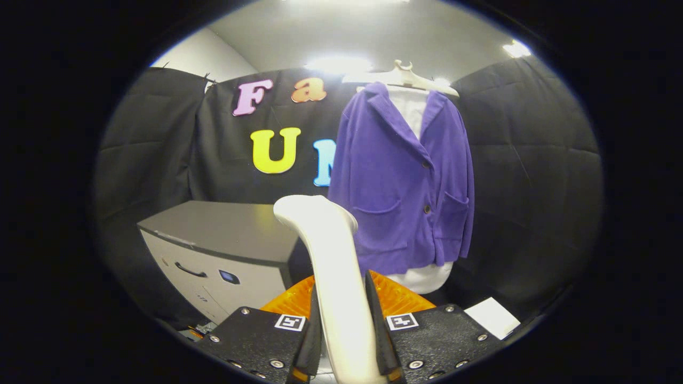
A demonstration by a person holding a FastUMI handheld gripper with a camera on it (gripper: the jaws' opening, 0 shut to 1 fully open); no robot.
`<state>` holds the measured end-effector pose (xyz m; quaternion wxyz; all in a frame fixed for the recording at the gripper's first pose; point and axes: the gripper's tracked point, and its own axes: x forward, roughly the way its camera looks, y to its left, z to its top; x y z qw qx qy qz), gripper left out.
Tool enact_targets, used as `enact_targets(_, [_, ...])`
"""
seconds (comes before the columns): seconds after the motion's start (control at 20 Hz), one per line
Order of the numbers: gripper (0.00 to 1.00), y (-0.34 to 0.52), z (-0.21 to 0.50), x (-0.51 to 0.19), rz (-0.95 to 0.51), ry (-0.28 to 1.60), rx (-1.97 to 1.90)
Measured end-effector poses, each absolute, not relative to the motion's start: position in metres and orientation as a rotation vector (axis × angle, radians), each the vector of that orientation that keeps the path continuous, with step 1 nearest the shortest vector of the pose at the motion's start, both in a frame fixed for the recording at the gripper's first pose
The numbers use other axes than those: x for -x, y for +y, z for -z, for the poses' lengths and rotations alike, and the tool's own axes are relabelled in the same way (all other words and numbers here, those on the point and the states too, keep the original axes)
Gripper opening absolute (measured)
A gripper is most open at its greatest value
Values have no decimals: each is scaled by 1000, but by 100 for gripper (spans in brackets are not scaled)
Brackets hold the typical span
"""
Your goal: Iron the clothes twice with a garment steamer, once on the left side and once on the right side.
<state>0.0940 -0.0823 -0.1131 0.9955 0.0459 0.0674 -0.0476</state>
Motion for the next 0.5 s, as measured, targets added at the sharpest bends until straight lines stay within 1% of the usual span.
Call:
enact_targets(0.3, [41, -39, 44, -99, 76, 24, -78])
enact_targets(0.5, [41, -30, 20, -107, 84, -10, -71])
